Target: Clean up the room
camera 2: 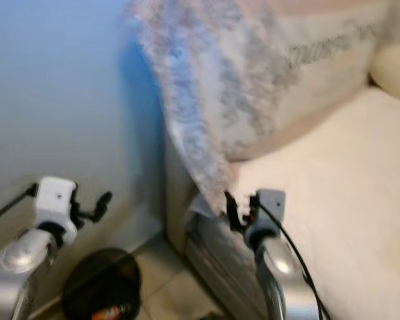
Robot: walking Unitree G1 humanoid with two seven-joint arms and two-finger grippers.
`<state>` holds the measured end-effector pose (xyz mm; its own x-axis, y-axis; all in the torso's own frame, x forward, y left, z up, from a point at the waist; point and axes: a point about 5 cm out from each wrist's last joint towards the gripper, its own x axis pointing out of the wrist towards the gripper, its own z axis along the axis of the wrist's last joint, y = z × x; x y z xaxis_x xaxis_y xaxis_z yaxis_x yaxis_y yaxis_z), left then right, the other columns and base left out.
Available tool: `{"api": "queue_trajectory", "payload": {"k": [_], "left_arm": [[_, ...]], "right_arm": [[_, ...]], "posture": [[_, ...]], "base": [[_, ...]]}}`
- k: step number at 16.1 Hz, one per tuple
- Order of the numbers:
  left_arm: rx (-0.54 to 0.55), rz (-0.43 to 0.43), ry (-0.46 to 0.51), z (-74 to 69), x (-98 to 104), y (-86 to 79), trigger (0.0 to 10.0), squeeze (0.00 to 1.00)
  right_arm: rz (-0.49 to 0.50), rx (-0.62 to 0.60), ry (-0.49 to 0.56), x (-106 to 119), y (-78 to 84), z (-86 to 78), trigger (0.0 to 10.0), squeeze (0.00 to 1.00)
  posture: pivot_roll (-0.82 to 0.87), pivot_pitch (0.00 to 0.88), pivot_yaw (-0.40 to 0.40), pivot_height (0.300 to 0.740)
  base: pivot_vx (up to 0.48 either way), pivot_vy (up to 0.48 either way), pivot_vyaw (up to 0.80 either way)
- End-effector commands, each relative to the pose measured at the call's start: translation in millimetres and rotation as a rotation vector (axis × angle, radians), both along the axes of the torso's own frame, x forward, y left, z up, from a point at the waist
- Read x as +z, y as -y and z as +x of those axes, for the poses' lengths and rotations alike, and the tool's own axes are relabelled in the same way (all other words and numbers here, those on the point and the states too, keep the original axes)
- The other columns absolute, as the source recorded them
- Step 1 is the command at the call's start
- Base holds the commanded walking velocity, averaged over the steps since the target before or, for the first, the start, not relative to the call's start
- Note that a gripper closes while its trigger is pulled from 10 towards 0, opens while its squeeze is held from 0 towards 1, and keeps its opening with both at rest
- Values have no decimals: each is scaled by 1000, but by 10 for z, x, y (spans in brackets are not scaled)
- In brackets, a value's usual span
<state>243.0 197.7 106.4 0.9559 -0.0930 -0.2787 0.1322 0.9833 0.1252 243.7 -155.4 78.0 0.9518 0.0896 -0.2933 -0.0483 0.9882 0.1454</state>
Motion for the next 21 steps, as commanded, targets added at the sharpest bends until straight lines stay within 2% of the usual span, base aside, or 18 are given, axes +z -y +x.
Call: {"api": "queue_trajectory", "payload": {"k": [1, 4, 8, 10, 19, 21], "left_arm": [[-44, 6, 27, 39, 52, 82, 10000, 0], [-40, 28, 44, 84, 71, 85, 10000, 0], [-34, 33, 52, 124, 85, 67, 10000, 0], [-34, 37, 54, 131, 81, 65, 10000, 0], [-51, 46, 58, 160, 75, 86, 10000, 0], [-73, 68, 49, 173, 64, 112, 10000, 0]], "right_arm": [[-30, -52, -35, -46, 101, -3, 10000, 0], [-35, -83, -47, -59, 130, 31, 10000, 0], [-46, -95, -62, -98, 85, 47, 10000, 0], [-26, -83, -69, -104, 54, 49, 10000, 0], [-55, -96, -67, -118, 39, 62, 10000, 0], [-50, -112, -83, -141, 38, 69, 10000, 0]], "posture": [[-51, 0, -14, 740], [-47, 0, -18, 740], [-43, 0, -21, 740], [-43, 0, -20, 740], [-40, 0, -31, 740], [-40, 0, -30, 740]], "base": [[0, 0, -750], [0, 0, -748], [0, -86, -573], [0, -390, 0], [0, -398, 0], [0, 0, -716]]}}
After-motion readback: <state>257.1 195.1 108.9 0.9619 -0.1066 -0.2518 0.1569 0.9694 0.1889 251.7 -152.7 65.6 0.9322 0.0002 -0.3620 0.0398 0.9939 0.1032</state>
